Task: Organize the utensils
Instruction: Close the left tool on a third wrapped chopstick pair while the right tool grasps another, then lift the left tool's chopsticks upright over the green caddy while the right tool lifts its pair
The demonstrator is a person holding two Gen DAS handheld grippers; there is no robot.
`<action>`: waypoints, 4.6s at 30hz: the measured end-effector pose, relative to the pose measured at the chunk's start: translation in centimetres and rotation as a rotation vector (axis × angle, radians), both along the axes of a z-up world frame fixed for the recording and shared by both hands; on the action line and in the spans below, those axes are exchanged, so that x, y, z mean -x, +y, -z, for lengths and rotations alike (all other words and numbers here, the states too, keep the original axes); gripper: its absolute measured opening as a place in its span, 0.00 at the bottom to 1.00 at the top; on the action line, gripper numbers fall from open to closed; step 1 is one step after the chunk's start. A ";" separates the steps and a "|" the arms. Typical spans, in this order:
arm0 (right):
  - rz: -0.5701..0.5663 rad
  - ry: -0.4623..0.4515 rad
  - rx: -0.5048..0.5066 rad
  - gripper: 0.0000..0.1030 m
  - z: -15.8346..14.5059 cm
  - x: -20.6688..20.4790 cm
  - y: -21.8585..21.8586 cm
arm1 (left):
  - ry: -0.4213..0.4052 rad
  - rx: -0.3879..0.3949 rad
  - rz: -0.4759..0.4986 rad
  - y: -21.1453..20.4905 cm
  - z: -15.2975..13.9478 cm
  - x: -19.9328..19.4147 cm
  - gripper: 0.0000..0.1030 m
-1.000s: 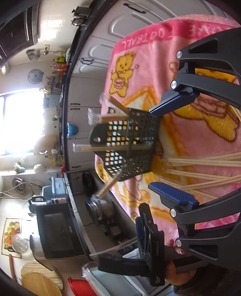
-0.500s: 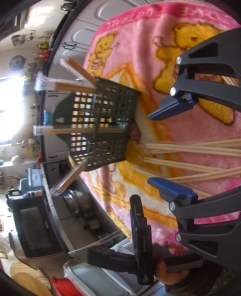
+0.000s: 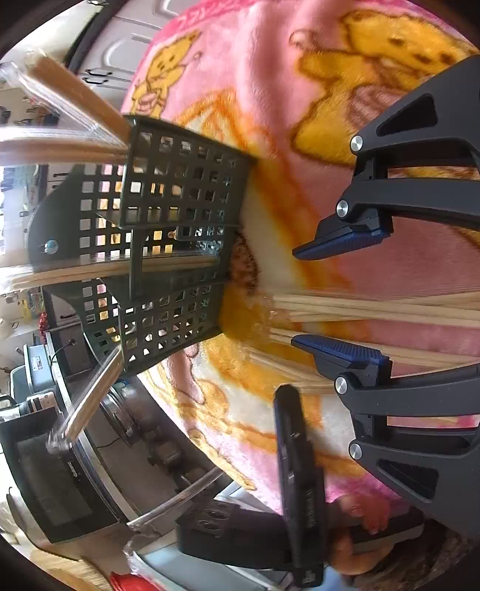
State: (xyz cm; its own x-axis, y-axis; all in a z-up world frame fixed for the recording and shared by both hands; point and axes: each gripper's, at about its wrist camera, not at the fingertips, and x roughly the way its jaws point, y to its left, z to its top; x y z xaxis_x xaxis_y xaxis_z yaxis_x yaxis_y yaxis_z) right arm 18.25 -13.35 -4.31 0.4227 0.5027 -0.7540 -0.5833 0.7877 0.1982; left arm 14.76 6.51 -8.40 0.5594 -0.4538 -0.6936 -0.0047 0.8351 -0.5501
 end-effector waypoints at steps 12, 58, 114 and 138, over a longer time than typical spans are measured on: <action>-0.028 0.084 0.009 0.26 1.5 -4.2 3.5 | 0.005 0.020 -0.012 1.0 0.7 -0.4 0.07; 0.192 -0.370 -0.210 0.04 -14.1 5.9 -11.4 | -0.341 -0.001 0.209 -7.8 -13.9 -0.1 0.03; 0.108 -0.626 -0.394 0.04 -28.2 -4.5 -5.4 | -0.705 -0.196 -0.095 -7.0 -26.1 -10.4 0.03; 0.142 -0.445 -0.363 0.04 -19.2 -9.1 -4.8 | -0.633 -0.281 -0.018 -9.2 -19.1 -11.3 0.03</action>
State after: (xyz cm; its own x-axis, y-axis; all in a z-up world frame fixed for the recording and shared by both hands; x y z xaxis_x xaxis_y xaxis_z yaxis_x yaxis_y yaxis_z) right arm 27.32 -18.14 14.87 0.7413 0.6107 -0.2785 -0.5658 0.7917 0.2303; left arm 26.08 -2.73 10.66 0.9008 -0.2919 -0.3214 0.2310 0.9490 -0.2146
